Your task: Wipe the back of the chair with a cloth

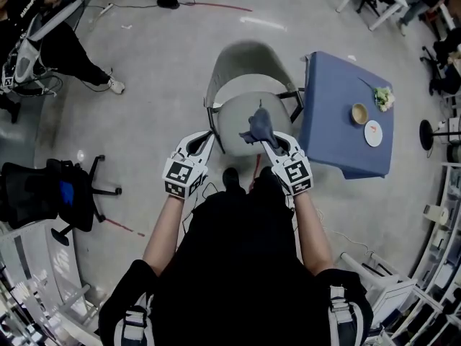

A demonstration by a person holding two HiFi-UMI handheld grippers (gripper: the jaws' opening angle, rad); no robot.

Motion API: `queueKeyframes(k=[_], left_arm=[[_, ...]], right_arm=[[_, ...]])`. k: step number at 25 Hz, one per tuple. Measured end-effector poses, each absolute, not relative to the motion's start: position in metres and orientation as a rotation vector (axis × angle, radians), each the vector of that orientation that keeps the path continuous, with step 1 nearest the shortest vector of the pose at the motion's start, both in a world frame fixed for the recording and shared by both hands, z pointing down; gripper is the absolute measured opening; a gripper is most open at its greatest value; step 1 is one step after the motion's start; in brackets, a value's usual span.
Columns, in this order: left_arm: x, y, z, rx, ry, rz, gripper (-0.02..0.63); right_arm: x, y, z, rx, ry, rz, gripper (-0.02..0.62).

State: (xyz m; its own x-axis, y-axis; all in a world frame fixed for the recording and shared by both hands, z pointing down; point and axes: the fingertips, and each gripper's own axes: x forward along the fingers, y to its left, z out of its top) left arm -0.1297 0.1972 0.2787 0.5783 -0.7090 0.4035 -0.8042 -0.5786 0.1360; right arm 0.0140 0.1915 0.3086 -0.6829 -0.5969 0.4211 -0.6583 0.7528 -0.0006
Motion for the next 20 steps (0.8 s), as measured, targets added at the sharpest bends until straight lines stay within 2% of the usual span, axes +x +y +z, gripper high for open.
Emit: queueKeyframes(k=[20], left_arm=[[-0.077,0.092,0.268,2.400,-1.396,0.547,0.025]], right_arm=[[0.065,0.038,0.310,0.810,-2.641,0.170,0.086]])
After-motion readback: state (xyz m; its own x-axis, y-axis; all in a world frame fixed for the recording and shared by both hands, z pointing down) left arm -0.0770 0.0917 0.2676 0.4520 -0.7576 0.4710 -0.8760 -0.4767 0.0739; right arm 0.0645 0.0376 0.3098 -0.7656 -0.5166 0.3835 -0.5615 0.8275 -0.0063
